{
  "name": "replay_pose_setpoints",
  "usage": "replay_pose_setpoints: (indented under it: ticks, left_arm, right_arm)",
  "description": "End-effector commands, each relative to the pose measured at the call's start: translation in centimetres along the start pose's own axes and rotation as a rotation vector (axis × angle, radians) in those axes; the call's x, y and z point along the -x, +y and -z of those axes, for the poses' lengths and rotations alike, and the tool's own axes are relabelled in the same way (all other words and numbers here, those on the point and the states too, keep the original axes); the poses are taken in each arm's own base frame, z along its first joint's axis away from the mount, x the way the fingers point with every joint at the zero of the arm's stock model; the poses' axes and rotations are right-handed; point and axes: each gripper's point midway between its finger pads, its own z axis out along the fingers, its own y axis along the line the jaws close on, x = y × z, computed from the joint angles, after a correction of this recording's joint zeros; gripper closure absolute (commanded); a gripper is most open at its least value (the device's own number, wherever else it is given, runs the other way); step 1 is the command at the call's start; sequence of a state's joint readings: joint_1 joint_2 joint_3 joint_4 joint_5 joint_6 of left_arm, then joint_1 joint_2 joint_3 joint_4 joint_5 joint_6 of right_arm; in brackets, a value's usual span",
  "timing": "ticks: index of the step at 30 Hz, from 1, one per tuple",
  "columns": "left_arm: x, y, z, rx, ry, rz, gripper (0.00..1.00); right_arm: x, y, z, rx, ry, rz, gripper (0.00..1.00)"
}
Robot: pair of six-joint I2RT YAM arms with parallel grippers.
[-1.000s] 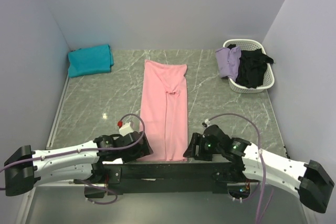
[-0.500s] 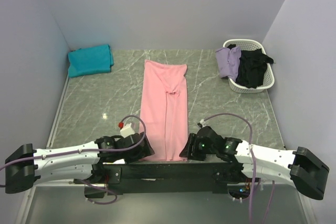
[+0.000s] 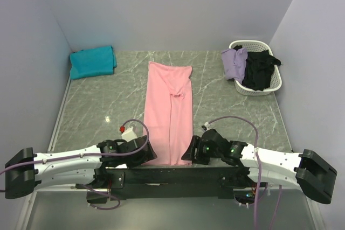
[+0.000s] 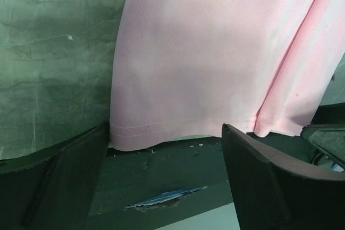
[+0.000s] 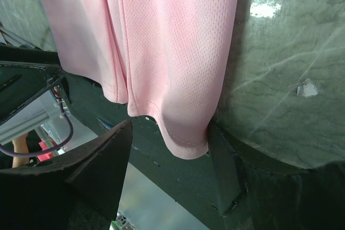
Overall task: Fold and stack the t-shirts
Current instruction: Fold the tshirt
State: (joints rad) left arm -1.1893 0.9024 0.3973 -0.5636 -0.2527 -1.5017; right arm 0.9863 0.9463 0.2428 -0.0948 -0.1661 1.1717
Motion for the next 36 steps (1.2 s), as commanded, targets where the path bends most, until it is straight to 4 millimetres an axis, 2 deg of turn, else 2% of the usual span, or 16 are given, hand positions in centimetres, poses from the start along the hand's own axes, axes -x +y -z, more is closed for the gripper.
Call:
replay_pose_setpoints:
  ticks: [1, 2, 6, 7, 11, 12, 14, 15, 16, 17, 25, 26, 32, 33, 34, 36]
  left_arm:
    - [-0.3, 4.8, -1.2, 0.172, -0.011, -0.051, 0.12]
    - [-0.3, 4.8, -1.2, 0.171, -0.011, -0.052, 0.19]
    - [-0.4, 4.3, -1.6, 0.153, -0.009, -0.057, 0.37]
    - [-0.4, 4.1, -1.6, 0.152, -0.009, -0.057, 0.45]
    - [-0.2, 4.1, -1.5, 0.151, -0.017, -0.056, 0.57]
    - [-0.2, 4.2, -1.5, 0.152, -0.017, -0.056, 0.59]
    - [-0.3, 4.1, -1.4, 0.149, -0.014, -0.052, 0.65]
    - [-0.3, 4.0, -1.3, 0.143, -0.013, -0.050, 0.69]
    - [-0.3, 4.1, -1.3, 0.145, -0.013, -0.052, 0.75]
    - [-0.3, 4.1, -1.3, 0.143, -0.012, -0.053, 0.76]
    - [-0.6, 2.6, -0.2, 0.124, 0.021, -0.091, 0.99]
    - [-1.0, 2.4, 0.0, 0.117, 0.033, -0.101, 0.99]
    - [-3.6, -0.4, 0.9, 0.067, 0.089, -0.155, 0.99]
    - [-4.0, -0.4, 0.8, 0.089, 0.096, -0.168, 0.98]
    - [-4.3, -1.5, 1.3, 0.076, 0.099, -0.171, 0.99]
    - [-5.3, -1.9, 1.6, 0.102, 0.101, -0.222, 0.98]
  right_arm:
    - [-0.6, -3.4, -0.3, -0.113, -0.003, -0.016, 0.36]
    - [-0.6, -3.4, -0.3, -0.109, -0.004, -0.019, 0.36]
    - [-0.6, -3.3, -0.3, -0.098, -0.008, -0.022, 0.42]
    - [-0.7, -3.4, -0.4, -0.097, -0.007, -0.027, 0.43]
    - [-0.8, -3.2, -0.6, -0.070, -0.004, -0.030, 0.52]
    - [-0.9, -3.3, -0.7, -0.069, -0.001, -0.028, 0.62]
    - [-0.9, -3.0, -0.8, -0.053, 0.003, -0.024, 0.72]
    - [-1.0, -2.9, -0.8, -0.046, 0.005, -0.023, 0.86]
    - [-1.1, -2.7, -0.8, -0.040, 0.008, -0.018, 0.92]
    - [-1.0, -2.6, -0.9, -0.036, 0.005, -0.018, 1.00]
    - [0.3, -1.7, 0.7, -0.055, -0.056, 0.014, 1.00]
    - [0.2, -2.0, 1.2, -0.075, -0.056, 0.014, 1.00]
    - [-0.2, -1.5, 2.5, -0.045, -0.050, 0.010, 1.00]
    - [-0.4, -1.5, 2.6, -0.041, -0.042, 0.012, 1.00]
    - [-0.5, -1.3, 2.8, -0.034, -0.037, 0.010, 1.00]
    - [-1.0, -0.8, 3.1, -0.026, -0.015, 0.026, 1.00]
